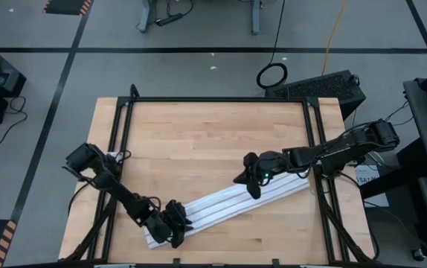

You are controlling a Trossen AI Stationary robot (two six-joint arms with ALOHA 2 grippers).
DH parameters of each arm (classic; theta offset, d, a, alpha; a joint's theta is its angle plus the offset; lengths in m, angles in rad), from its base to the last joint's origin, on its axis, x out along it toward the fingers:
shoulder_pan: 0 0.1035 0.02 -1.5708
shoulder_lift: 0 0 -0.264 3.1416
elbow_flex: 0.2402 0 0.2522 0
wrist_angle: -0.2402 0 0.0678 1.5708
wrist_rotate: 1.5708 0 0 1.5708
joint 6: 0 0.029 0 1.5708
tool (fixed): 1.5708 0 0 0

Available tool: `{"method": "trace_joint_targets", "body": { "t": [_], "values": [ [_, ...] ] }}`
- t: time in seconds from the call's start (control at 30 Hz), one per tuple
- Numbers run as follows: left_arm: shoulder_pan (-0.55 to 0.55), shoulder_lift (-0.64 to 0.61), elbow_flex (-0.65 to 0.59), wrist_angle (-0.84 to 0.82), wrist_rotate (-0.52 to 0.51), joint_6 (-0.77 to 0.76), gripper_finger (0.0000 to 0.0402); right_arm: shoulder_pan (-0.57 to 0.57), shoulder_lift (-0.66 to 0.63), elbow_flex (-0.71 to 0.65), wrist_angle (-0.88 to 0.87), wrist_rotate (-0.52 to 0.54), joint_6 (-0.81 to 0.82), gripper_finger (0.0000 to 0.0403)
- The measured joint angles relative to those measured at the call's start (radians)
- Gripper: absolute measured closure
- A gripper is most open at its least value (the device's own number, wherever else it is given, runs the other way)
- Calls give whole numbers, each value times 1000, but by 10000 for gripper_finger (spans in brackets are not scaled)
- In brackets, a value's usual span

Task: Roll towel into tight, uniform cylinder
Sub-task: Fold the white brown kitchen towel

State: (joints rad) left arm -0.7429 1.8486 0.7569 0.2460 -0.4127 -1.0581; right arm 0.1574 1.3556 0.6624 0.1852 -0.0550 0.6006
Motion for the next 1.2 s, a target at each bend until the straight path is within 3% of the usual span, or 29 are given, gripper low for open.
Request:
{"method": "trace_joint_targets", "body": {
  "t": [0.13, 0.27, 0.37, 0.57, 0.77, 1.1, 1.2],
  "values": [
    [28, 6, 0, 4, 12, 11, 282, -7, 0, 0, -51, -4, -48, 403],
    [56, -59, -4, -22, 121, 42, 282, -35, -3, 0, -65, -63, -44, 403],
    [60, -146, -5, -57, 181, -31, 283, -45, -4, 0, -57, -126, -44, 403],
    [-24, -259, -3, -172, 156, -175, 336, -34, -4, 0, -56, -155, -37, 403],
    [-124, -217, -4, -244, 152, -198, 395, -18, -5, 0, -66, -157, -36, 403],
    [-199, -155, -27, -298, 147, -373, 387, -5, -8, 2, -423, -161, 122, 403],
    [-199, -167, -27, -295, 220, -378, 386, -5, -30, 2, -460, -172, 156, 403]
  ]
}}
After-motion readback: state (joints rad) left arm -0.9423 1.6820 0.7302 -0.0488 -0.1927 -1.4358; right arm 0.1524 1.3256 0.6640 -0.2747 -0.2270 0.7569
